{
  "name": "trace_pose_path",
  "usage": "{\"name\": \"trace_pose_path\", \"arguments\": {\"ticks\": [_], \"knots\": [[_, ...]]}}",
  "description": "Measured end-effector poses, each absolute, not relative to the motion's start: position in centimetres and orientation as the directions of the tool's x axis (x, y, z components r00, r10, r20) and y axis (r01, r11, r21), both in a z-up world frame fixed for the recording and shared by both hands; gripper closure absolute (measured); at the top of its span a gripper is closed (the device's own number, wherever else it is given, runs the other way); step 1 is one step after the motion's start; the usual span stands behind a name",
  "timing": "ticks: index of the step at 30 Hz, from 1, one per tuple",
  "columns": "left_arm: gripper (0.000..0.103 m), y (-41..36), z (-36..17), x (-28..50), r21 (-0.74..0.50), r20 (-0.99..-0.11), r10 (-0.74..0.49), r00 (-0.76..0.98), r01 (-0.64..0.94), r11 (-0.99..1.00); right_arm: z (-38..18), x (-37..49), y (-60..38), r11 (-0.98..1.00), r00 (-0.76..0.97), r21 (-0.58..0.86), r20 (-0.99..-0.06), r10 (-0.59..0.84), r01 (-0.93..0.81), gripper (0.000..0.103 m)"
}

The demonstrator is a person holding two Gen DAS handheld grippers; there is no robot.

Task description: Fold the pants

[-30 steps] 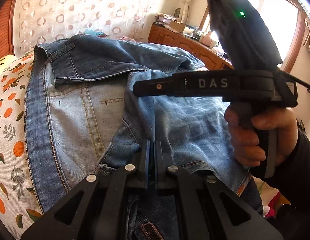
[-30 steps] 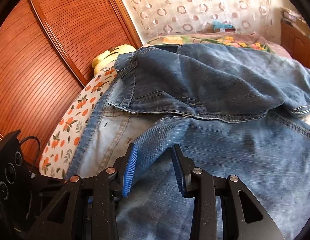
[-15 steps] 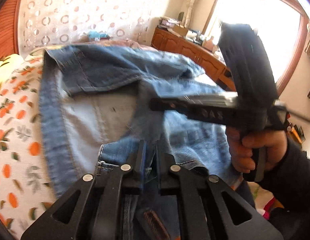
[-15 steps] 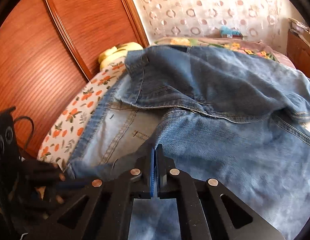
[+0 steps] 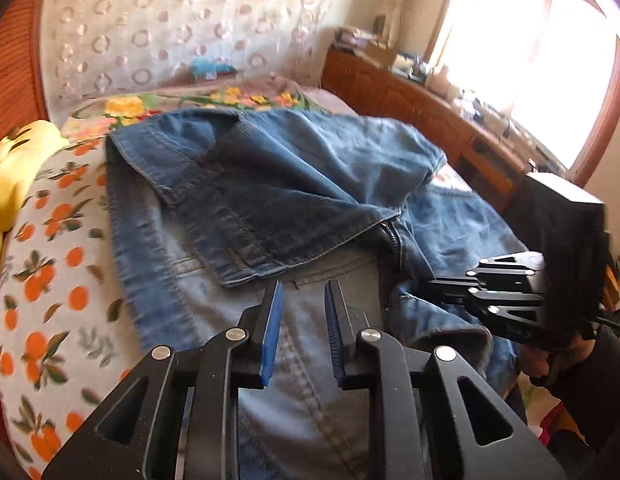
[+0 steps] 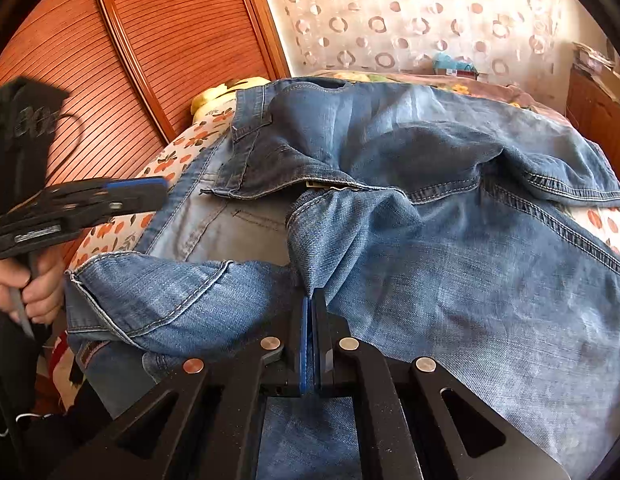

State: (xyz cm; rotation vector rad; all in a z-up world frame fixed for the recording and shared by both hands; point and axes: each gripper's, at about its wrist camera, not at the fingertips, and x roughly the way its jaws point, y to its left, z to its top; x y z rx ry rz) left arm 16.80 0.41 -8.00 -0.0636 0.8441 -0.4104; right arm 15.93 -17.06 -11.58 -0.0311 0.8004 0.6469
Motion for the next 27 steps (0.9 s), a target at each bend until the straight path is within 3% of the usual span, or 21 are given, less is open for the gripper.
{"name": "trace_pose_path", "arguments": {"ticks": [6, 9, 27], "knots": [[0.08, -2.0, -8.8, 16.7, -0.23, -0.737, -0.415, 0.534, 0.379, 0.896, -11.8, 15.8, -17.7, 0.81, 0.518, 0.205, -0.678, 0.522, -0.549, 0.102], [0.08, -2.7, -9.2, 16.1, -0.258, -0.737, -0.445, 0.508, 0.397, 0.881, -11.7, 15.6, -18.0, 0.817, 0.526, 0.207, -0.675, 0.517, -0.537, 0.096], [0.08, -4.6, -9.6, 12.2, -0.33, -0.721, -0.476, 0.503, 0.355, 0.875, -9.6, 12.5, -21.1, 0.853, 0.632, 0.146, -0.611, 0.477, -0.502, 0.084]]}}
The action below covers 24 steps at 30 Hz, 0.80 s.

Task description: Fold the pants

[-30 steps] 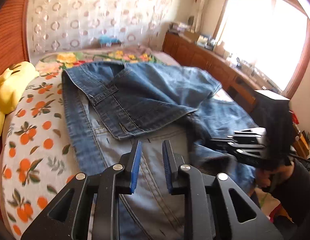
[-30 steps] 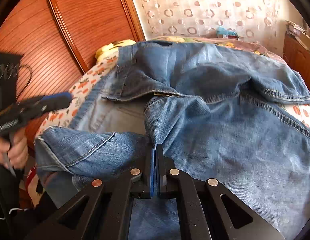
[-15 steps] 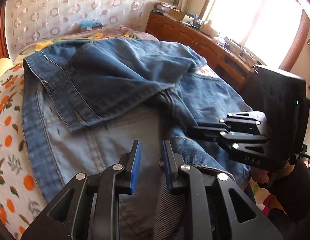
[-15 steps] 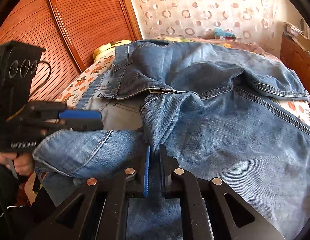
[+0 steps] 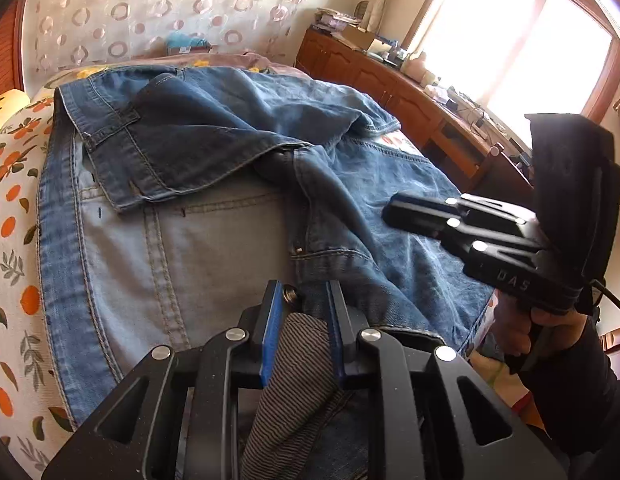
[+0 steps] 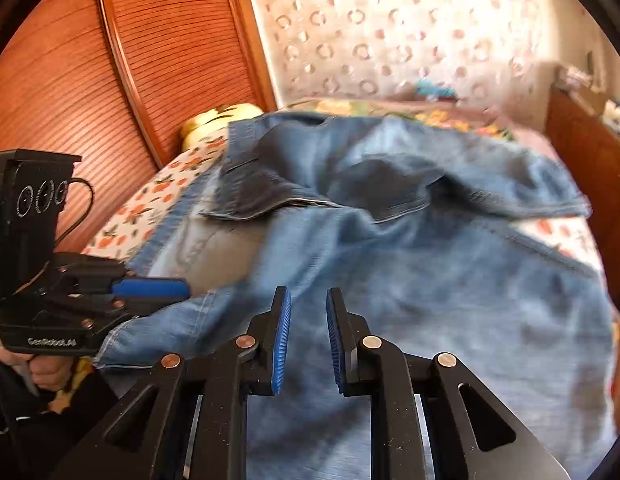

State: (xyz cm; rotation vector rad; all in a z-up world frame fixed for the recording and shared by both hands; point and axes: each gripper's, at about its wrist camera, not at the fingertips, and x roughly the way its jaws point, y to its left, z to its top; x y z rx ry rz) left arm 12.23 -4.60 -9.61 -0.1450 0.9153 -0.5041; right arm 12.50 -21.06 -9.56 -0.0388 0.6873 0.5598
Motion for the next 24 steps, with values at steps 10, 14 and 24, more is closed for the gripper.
{"name": "trace_pose_path", "arguments": {"ticks": [10, 14, 24], "knots": [[0.069, -6.0, -10.5, 13.1, -0.286, -0.748, -0.429, 0.506, 0.339, 0.897, -10.2, 12.9, -23.6, 0.896, 0.678, 0.111, -0.616, 0.401, -0.429, 0.084], [0.067, -6.0, -10.9, 13.9, -0.318, -0.751, -0.454, 0.479, 0.34, 0.885, -10.8, 14.1, -23.7, 0.915, 0.69, 0.077, -0.631, 0.353, -0.397, 0.084], [0.087, -6.7, -11.3, 12.9, -0.348, -0.726, -0.512, 0.459, 0.397, 0.85, -11.5, 16.8, -24.5, 0.931, 0.674, 0.128, -0.656, 0.339, -0.343, 0.084]]}}
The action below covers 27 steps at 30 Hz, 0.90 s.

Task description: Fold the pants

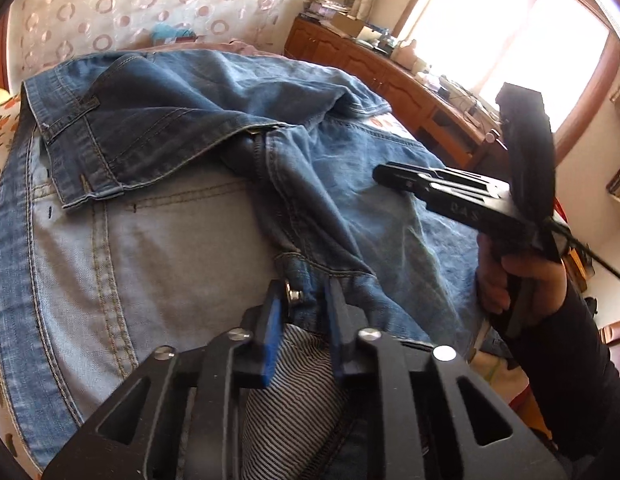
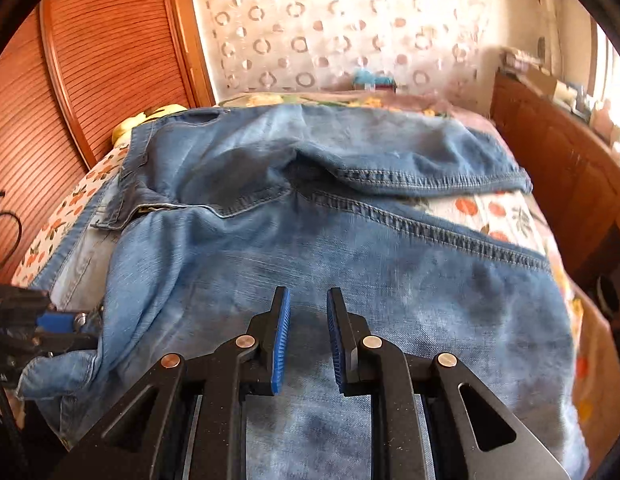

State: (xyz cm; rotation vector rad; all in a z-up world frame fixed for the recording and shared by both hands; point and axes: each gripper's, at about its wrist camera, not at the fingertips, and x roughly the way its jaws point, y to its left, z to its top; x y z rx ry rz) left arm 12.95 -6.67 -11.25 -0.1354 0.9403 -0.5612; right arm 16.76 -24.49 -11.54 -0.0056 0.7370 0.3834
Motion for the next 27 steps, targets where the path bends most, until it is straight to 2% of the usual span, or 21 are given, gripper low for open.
{"name": "trace_pose_path", "arguments": {"ticks": [7, 15, 21, 27], "knots": [[0.09, -4.0, -9.4, 11.5, -0.308, -0.698, -0.479, 0.533, 0.381, 0.872, -11.4, 17.2, -24.7, 0.937, 0.672, 0.156, -0.661, 0.334, -0.312, 0.084], [0.09, 3.8, -7.4, 13.8, -0.18, -0.702, -0.309, 0.642, 0.259, 0.949, -11.6, 17.4, -24.5, 0.939, 0.668, 0.129, -0.673, 0.319, -0.319, 0.084], [0.09, 4.2, -8.7, 16.6, -0.134, -0.733, -0.258, 0.63, 0.238, 0.962, -11.6, 17.3, -24.2, 0.939, 0.668, 0.111, -0.676, 0.311, -0.324, 0.083], [0.091, 4.5, -8.8, 18.4, -0.099, -0.727, -0.215, 0.653, 0.209, 0.973, -11.7, 17.2, -24.5, 0.939, 0.669, 0.107, -0.676, 0.309, -0.326, 0.082]]}}
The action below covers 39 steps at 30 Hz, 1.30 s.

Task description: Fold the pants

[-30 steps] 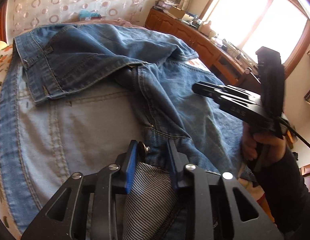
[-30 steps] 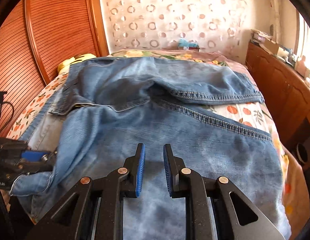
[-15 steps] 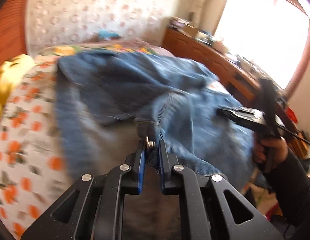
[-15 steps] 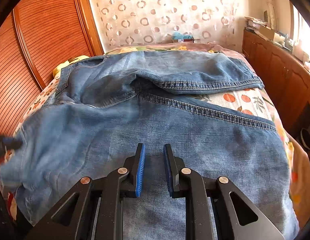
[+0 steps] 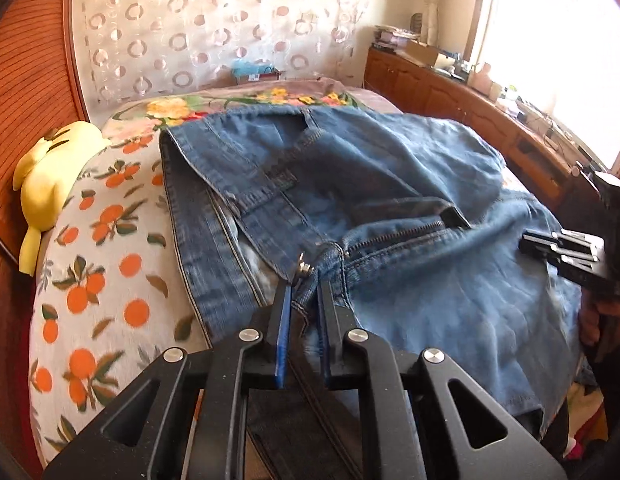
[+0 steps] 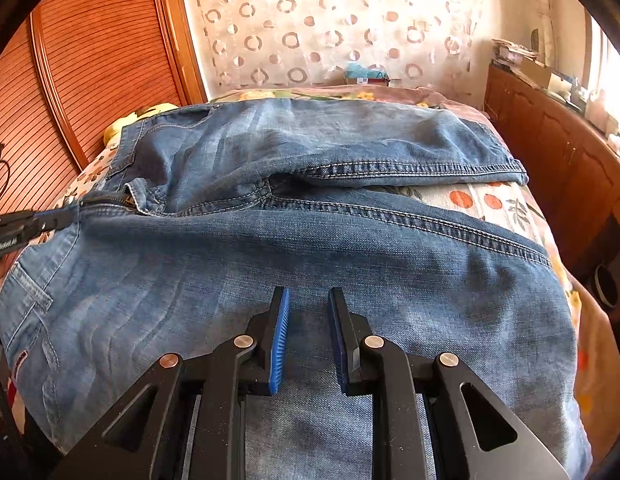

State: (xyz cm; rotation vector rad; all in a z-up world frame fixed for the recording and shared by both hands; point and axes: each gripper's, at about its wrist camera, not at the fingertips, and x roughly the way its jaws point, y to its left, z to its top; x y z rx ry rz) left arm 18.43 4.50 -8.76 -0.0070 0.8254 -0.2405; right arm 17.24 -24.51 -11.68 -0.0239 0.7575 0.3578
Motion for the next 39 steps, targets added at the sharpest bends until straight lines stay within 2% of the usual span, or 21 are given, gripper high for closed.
{"name": "trace_pose_path", "arguments": {"ticks": [4, 11, 13, 15, 18, 27, 31, 39], "knots": [[0.091, 5.3, -7.9, 18.4, -0.113, -0.713, -0.226, 0.663, 0.209, 0.971, -11.7, 17.1, -24.5, 0.938, 0.668, 0.106, -0.675, 0.312, -0.33, 0.082], [0.088, 4.8, -9.4, 17.3, -0.031, -0.745, -0.153, 0.649, 0.195, 0.98, -11.8, 17.1, -24.7, 0.938, 0.669, 0.103, -0.676, 0.311, -0.332, 0.082], [0.081, 5.5, -9.2, 17.1, -0.052, -0.74, -0.157, 0.654, 0.176, 0.983, -11.8, 17.2, -24.6, 0.938, 0.669, 0.101, -0.676, 0.309, -0.332, 0.082], [0.064, 6.3, -8.9, 16.8, -0.095, -0.728, -0.184, 0.661, 0.169, 0.981, -11.8, 17.2, -24.7, 0.938, 0.668, 0.098, -0.677, 0.308, -0.333, 0.082], [0.056, 6.8, -8.8, 16.2, -0.126, -0.713, -0.206, 0.671, 0.166, 0.978, -11.7, 17.1, -24.2, 0.94, 0.672, 0.073, -0.681, 0.292, -0.334, 0.082], [0.056, 5.6, -11.3, 16.1, -0.131, -0.748, -0.211, 0.63, 0.17, 0.977, -8.2, 17.0, -18.3, 0.88, 0.66, 0.03, -0.649, 0.379, -0.475, 0.081], [0.056, 5.2, -11.6, 15.5, -0.098, -0.739, -0.19, 0.646, 0.176, 0.98, -7.3, 18.2, -14.6, 0.839, 0.649, -0.026, -0.647, 0.401, -0.544, 0.07], [0.056, 5.3, -11.9, 14.6, -0.07, -0.722, -0.182, 0.668, 0.191, 0.979, -8.6, 22.6, -9.9, 0.791, 0.613, -0.142, -0.716, 0.333, -0.595, 0.07]]}}
